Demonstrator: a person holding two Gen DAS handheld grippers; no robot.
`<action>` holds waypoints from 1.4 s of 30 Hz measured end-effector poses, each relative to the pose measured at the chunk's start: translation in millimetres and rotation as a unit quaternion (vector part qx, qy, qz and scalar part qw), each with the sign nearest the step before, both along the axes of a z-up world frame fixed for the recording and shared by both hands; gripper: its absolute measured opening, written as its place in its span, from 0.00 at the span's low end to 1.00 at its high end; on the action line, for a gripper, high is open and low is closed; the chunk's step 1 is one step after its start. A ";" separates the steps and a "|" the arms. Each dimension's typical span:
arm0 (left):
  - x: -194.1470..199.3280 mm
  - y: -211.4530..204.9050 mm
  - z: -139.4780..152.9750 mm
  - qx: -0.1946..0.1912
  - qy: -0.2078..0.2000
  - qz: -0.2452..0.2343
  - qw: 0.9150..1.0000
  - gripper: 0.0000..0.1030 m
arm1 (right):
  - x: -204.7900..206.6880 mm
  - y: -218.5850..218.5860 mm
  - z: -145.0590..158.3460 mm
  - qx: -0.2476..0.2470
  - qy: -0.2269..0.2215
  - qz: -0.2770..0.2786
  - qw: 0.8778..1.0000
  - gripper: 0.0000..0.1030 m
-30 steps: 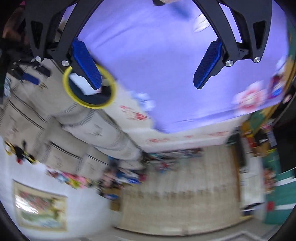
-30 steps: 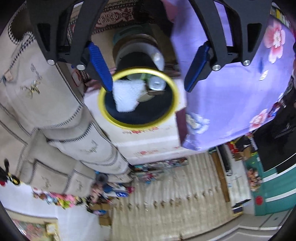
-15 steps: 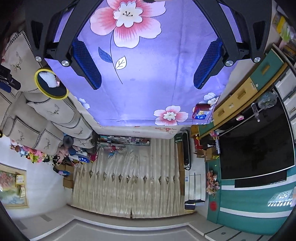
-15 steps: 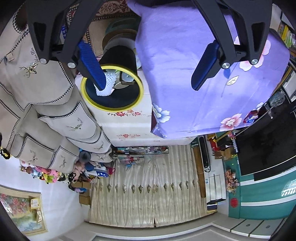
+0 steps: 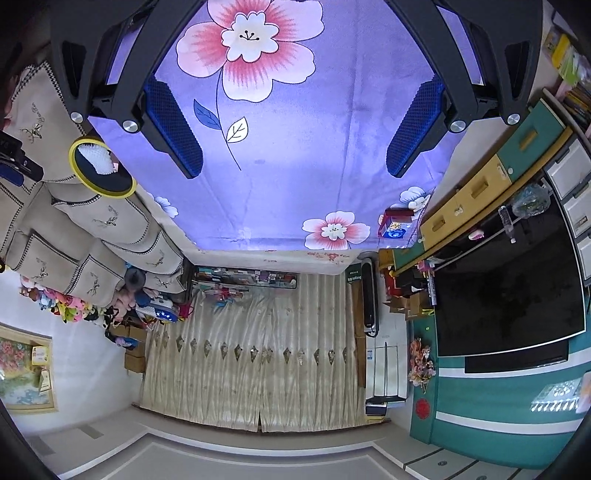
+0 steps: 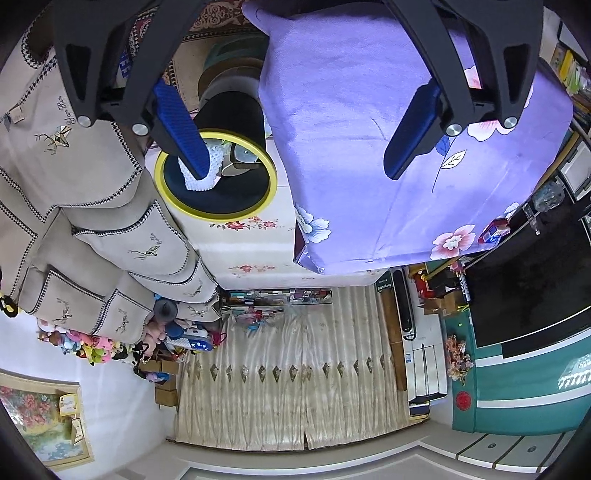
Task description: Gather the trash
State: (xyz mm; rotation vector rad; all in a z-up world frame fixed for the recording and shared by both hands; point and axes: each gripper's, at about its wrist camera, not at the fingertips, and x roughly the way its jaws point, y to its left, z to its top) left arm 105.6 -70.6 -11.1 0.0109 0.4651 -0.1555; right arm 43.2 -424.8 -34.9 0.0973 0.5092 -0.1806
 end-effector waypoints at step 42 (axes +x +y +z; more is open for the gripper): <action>4.6 -8.9 -12.5 0.006 0.015 0.000 1.000 0.95 | 4.7 2.8 -8.1 0.010 0.007 0.007 1.000 0.88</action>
